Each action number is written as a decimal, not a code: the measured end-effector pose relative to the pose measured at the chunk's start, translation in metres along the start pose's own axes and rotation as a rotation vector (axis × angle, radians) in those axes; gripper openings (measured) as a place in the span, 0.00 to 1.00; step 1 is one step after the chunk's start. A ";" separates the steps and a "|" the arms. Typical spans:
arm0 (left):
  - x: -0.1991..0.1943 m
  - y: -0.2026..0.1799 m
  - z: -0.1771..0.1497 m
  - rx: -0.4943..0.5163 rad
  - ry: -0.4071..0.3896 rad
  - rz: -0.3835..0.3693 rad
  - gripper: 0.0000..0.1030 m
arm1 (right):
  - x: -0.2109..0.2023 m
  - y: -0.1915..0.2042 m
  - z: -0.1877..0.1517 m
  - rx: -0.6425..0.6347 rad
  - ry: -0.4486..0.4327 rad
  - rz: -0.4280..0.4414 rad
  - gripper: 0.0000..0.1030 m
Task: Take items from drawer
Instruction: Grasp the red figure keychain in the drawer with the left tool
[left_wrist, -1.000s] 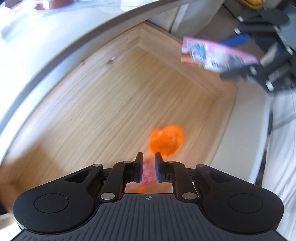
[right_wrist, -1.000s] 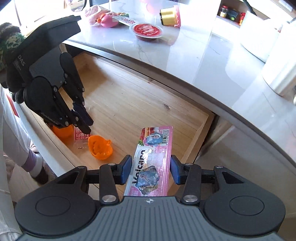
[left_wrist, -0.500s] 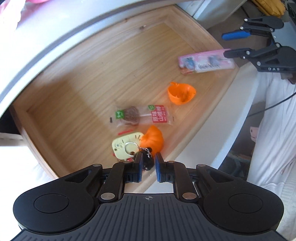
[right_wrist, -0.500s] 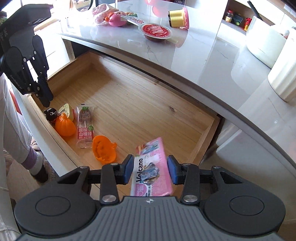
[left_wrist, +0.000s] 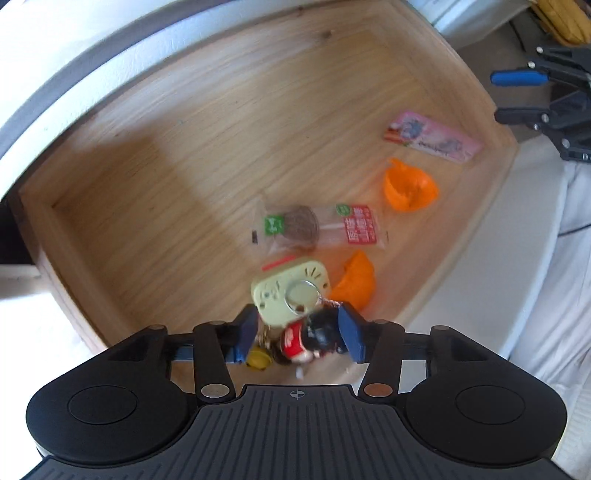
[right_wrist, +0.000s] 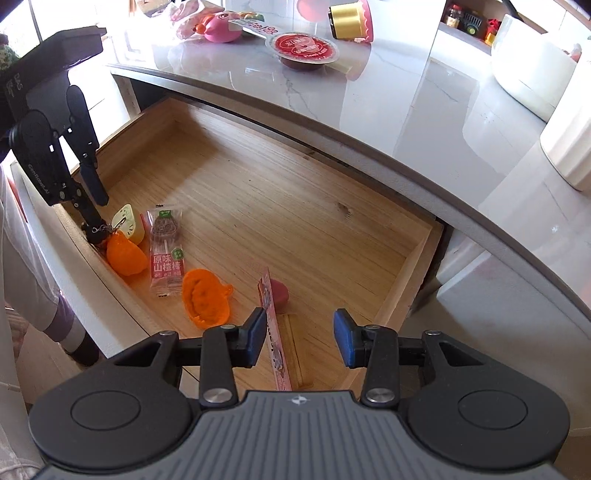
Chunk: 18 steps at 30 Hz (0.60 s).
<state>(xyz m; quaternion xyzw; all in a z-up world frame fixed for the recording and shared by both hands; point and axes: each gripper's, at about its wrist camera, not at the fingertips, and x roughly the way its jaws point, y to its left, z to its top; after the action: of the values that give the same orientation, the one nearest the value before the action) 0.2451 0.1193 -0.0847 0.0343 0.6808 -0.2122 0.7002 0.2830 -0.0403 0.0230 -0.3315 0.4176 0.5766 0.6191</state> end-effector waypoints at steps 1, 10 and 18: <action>-0.001 -0.004 0.002 0.031 -0.026 0.070 0.34 | 0.000 0.000 0.000 0.003 0.000 -0.004 0.39; -0.025 -0.030 -0.002 0.202 -0.031 -0.103 0.32 | 0.000 -0.001 0.005 0.018 -0.006 -0.017 0.51; -0.015 -0.038 0.006 0.188 0.040 -0.101 0.41 | -0.002 0.001 0.008 0.018 -0.020 -0.013 0.61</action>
<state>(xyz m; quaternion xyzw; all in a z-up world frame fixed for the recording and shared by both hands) 0.2383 0.0865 -0.0608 0.0698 0.6724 -0.3096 0.6687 0.2829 -0.0337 0.0285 -0.3229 0.4146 0.5721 0.6297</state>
